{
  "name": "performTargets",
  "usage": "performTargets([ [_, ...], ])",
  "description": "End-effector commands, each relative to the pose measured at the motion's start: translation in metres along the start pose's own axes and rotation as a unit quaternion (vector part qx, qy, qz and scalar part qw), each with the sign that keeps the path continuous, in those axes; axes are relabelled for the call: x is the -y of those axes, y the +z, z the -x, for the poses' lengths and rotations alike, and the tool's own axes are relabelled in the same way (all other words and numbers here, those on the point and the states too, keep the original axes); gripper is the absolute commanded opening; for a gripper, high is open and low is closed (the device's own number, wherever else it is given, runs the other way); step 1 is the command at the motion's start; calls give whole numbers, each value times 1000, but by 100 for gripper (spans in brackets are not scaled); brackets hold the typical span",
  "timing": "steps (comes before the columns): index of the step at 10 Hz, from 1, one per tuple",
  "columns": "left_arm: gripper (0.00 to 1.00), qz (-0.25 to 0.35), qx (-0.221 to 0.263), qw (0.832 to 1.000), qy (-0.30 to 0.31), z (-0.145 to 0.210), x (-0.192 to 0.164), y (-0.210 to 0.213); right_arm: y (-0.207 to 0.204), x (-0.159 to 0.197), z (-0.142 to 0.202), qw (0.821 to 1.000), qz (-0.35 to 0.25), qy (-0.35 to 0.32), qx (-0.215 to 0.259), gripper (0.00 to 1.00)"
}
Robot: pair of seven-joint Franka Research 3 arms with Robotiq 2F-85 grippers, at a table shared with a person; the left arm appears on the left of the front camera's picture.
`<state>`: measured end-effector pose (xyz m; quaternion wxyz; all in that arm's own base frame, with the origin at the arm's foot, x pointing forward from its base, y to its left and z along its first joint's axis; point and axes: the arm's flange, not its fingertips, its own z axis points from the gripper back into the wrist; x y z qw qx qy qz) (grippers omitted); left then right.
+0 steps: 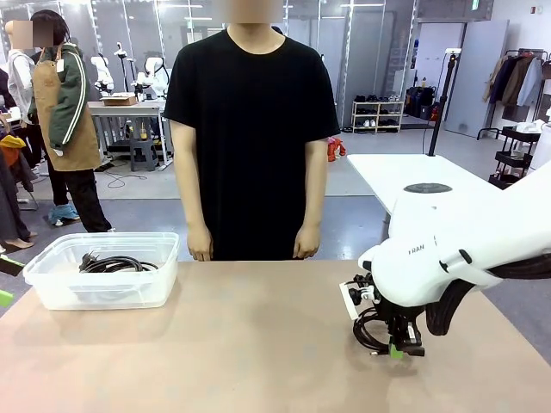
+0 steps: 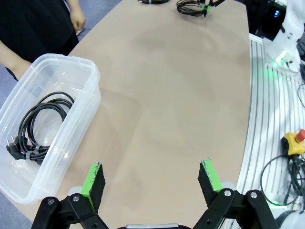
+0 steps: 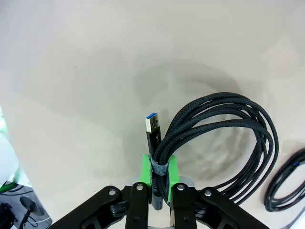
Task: Organize and store the cables.
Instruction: Place the USB Extension Cable into the Organizing box.
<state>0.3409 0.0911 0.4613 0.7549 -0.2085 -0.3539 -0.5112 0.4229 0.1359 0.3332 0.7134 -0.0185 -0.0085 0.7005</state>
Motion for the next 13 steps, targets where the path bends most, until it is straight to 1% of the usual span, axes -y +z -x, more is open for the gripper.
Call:
performTargets([
  [1,100,4,12,1000,-8,0,-2,-1,35,-1,-16,999,-3,-24,-21,0],
  [2,100,4,12,1000,-8,0,-2,-1,52,0,-26,999,3,-28,-30,0],
  [3,100,4,12,1000,-8,0,-2,-1,65,3,-40,999,8,-17,-35,0],
  [4,100,4,12,1000,-8,0,-2,-1,73,6,-60,1000,-5,-16,-20,0],
  [5,100,4,12,1000,-8,0,-2,-1,78,11,-87,999,2,-42,-23,0],
  [6,100,4,12,1000,-8,0,-2,-1,79,12,-115,998,11,-50,-24,0],
  [7,100,4,12,1000,-8,0,-2,-1,78,10,-144,999,10,-39,-21,0],
  [9,100,4,12,1000,-8,0,-2,-1,69,10,-197,1000,-11,-23,-15,0],
  [11,100,4,12,1000,-8,0,-2,-1,55,9,-229,999,-22,-30,1,0],
  [13,100,4,12,1000,-8,0,-2,-1,45,6,-248,999,-22,-25,12,0],
])
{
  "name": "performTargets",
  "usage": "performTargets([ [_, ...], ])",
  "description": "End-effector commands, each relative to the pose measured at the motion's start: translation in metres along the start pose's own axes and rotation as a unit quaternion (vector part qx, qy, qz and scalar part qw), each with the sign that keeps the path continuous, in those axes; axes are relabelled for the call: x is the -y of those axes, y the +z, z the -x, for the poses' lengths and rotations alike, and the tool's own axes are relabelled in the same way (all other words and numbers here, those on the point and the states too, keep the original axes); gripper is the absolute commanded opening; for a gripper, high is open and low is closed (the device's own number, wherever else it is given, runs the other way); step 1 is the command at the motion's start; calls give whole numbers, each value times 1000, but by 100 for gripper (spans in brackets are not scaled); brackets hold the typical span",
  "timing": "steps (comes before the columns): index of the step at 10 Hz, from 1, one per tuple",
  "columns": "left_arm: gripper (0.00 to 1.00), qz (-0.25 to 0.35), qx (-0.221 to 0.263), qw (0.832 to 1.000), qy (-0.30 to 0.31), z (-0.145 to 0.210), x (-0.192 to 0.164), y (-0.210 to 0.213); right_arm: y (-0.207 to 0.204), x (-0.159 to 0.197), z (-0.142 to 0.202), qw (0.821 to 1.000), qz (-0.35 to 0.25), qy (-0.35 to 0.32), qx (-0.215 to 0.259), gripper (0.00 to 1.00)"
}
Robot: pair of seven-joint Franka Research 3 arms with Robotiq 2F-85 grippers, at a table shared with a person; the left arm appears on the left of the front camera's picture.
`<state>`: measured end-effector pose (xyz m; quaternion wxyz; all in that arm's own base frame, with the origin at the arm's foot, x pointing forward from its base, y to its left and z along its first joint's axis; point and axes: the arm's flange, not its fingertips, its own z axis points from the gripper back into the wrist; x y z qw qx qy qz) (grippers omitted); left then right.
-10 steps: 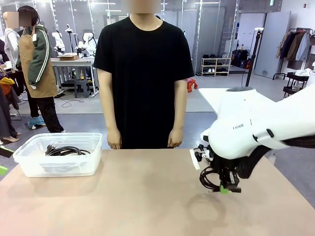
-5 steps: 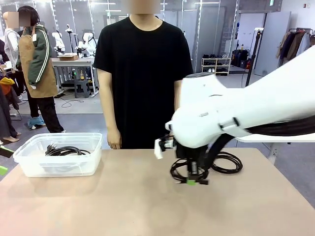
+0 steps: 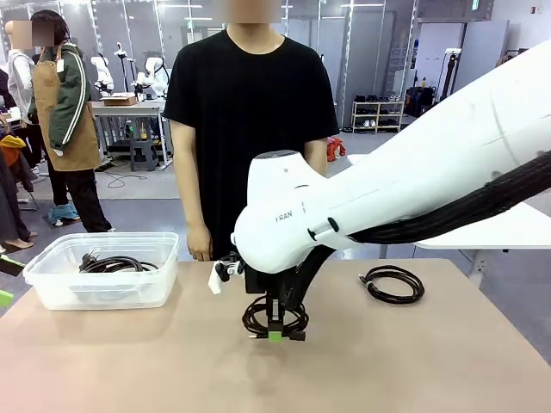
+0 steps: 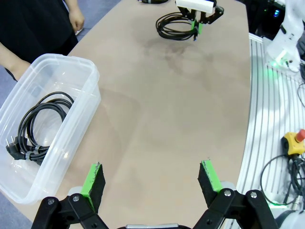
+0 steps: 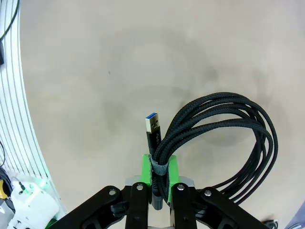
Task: Organize and store the cables.
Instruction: Place the USB Extension Cable into the Organizing box.
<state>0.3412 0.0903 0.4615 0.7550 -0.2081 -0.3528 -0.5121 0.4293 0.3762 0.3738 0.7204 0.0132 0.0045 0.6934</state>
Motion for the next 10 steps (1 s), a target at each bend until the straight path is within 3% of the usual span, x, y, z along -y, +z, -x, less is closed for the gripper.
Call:
performTargets([
  [1,100,3,13,1000,-8,1,-2,0,-3,-1,-15,1000,14,-16,7,0],
  [4,100,3,13,1000,-8,1,-2,0,-30,-9,-27,1000,-1,-3,25,0],
  [9,100,3,13,1000,-8,1,-2,0,-45,-11,-29,1000,-23,0,15,0],
  [10,100,3,13,1000,-8,1,-2,0,-43,-11,-29,1000,-22,-7,15,24],
])
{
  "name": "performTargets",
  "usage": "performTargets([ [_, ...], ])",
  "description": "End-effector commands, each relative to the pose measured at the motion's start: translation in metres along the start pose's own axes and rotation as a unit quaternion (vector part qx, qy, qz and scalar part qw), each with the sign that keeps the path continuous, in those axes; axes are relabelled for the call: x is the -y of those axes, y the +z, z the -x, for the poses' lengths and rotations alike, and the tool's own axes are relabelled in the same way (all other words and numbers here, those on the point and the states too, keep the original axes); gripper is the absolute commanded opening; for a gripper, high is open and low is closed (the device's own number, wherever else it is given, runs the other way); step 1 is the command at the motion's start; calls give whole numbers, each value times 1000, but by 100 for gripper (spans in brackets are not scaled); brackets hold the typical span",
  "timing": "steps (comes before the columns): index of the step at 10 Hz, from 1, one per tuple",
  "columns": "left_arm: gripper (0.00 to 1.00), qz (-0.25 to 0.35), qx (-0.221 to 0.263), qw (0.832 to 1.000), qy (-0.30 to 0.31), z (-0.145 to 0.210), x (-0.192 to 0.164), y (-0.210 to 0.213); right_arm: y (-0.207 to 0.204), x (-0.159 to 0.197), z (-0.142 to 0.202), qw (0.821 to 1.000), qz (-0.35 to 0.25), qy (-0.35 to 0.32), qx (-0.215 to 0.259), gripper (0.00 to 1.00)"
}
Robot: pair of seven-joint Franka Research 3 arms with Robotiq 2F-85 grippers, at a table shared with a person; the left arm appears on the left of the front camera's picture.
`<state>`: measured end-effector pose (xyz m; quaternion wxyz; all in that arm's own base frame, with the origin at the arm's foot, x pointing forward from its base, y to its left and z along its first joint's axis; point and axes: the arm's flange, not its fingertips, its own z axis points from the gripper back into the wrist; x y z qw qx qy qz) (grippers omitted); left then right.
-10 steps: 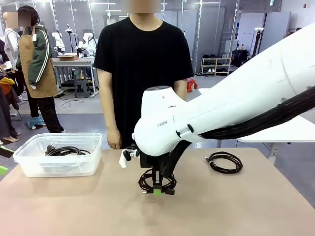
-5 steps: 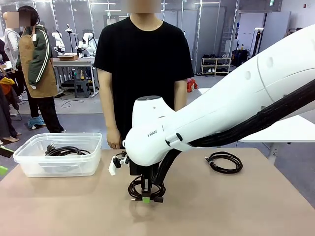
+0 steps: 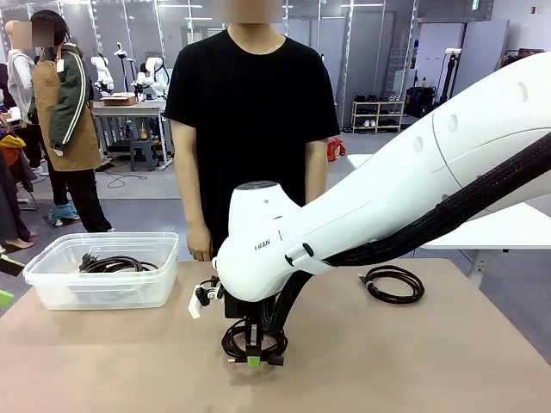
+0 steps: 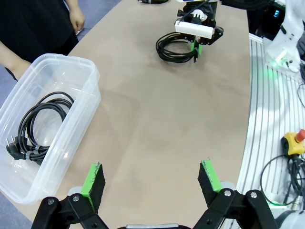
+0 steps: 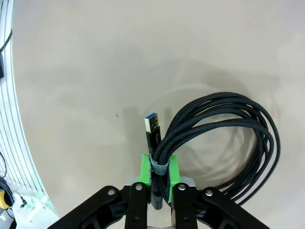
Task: Organize and store the cables.
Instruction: Place the USB Extension Cable into the Organizing box.
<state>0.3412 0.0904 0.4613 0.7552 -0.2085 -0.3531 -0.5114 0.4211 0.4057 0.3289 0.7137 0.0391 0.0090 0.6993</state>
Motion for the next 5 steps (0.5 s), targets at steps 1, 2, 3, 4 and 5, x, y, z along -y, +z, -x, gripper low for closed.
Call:
performTargets([
  [1,100,3,13,1000,-9,1,-2,0,3,-4,-1,1000,0,-17,1,48],
  [2,100,3,13,1000,-9,1,-2,0,3,-5,-2,1000,0,-17,1,66],
  [3,100,3,13,1000,-9,1,-2,0,2,-5,-3,1000,0,-18,0,92],
  [4,100,3,13,1000,-9,1,-2,0,2,-6,-1,1000,0,-17,0,100],
  [5,100,3,13,1000,-9,1,-2,0,6,-5,3,1000,-1,-20,5,100],
])
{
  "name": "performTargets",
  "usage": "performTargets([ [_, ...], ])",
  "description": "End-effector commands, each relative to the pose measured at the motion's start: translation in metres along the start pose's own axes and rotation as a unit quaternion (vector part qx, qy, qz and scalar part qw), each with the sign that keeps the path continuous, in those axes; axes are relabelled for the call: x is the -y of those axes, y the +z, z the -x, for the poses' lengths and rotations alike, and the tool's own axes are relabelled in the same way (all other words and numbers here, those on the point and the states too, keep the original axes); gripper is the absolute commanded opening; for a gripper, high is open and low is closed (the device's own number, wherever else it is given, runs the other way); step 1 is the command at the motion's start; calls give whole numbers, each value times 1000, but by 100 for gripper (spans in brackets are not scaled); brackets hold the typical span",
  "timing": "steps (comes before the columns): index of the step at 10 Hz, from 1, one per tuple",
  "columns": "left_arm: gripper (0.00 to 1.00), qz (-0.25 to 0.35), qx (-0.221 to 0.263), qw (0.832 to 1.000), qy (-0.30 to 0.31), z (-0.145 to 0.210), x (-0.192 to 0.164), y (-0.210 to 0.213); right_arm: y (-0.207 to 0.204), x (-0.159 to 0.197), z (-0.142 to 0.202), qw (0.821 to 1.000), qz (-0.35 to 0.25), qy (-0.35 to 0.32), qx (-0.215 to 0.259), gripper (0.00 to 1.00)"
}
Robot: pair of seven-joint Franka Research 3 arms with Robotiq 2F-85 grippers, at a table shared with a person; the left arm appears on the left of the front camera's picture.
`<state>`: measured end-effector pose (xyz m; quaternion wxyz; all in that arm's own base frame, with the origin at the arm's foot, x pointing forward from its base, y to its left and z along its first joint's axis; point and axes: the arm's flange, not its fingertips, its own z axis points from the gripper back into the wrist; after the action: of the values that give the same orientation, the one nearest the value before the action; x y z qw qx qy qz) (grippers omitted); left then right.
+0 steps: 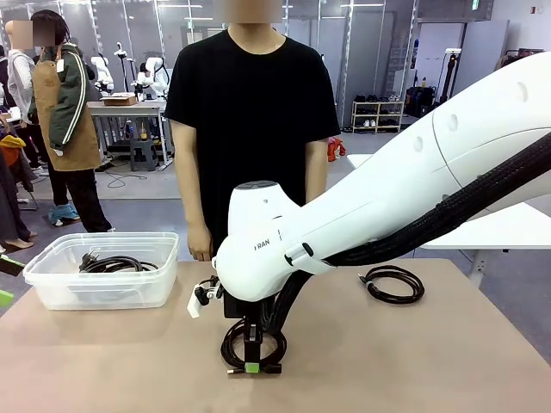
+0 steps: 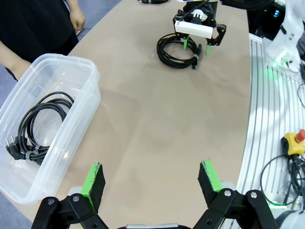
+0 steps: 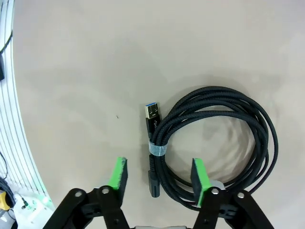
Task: Organize and store the cables.
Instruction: Place the USB Extension Cable into the Organizing box.
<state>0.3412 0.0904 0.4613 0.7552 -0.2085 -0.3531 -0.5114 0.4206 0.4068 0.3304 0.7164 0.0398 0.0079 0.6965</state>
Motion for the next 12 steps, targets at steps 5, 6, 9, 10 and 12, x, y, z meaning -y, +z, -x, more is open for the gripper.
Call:
performTargets([
  [5,100,14,-15,999,-27,-46,17,-5,38,-10,41,998,5,-32,58,100],
  [6,100,17,-19,999,-21,-65,20,-10,50,-11,64,996,23,-43,71,100],
  [9,100,52,-73,995,-45,-120,40,-40,87,-19,168,982,43,-90,161,100],
  [10,100,70,-92,991,-62,-146,55,-63,103,-28,210,972,50,-107,201,100],
  [12,100,52,-136,986,-81,-177,70,-107,118,-45,269,962,71,-127,232,100],
])
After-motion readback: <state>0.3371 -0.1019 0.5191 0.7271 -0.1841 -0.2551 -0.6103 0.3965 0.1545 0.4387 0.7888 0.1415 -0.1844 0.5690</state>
